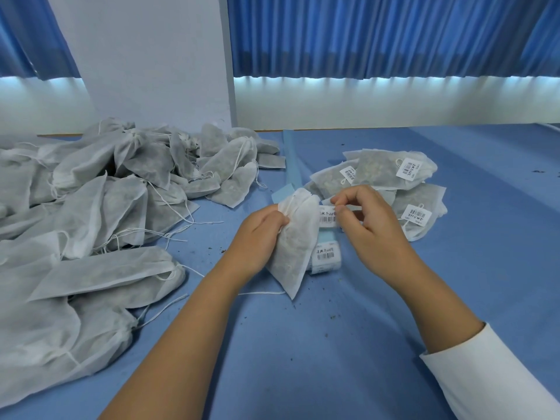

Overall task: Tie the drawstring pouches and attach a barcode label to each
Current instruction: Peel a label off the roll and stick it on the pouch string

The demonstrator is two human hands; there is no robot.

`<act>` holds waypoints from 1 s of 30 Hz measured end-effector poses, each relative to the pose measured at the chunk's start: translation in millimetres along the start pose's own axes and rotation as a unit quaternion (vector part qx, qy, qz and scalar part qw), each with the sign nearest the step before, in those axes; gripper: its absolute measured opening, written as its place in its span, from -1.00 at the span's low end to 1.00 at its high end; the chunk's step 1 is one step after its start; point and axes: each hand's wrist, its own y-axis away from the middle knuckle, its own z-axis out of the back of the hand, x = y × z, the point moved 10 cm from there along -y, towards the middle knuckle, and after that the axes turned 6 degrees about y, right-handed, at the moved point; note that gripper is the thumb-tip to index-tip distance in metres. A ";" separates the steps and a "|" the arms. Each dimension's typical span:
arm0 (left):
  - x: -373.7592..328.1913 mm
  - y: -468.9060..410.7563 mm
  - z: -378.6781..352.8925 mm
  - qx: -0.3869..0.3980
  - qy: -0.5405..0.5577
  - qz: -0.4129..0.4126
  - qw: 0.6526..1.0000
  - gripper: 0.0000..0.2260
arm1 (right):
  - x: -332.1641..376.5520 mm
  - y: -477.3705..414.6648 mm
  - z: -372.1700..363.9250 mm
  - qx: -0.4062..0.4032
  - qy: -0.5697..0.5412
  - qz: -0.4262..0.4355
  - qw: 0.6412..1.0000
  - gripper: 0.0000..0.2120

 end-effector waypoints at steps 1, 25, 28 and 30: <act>0.1 0.0 0.0 0.000 0.000 0.002 1.000 -0.73 | 0.1 -0.1 5.0 -0.022 -0.015 -0.001 1.000 -0.83; -20.7 11.2 -6.3 -0.038 0.138 0.029 0.989 -0.89 | 4.8 3.9 -6.6 -0.027 -0.280 -0.039 0.959 -0.17; -20.2 12.9 -12.4 -0.022 0.160 0.037 0.986 -0.85 | -4.3 4.3 -4.6 -0.044 -0.289 -0.069 0.954 -0.13; -16.5 14.1 -17.0 -0.006 0.189 0.062 0.980 -0.80 | -8.3 4.3 -0.8 -0.066 -0.290 -0.076 0.952 -0.14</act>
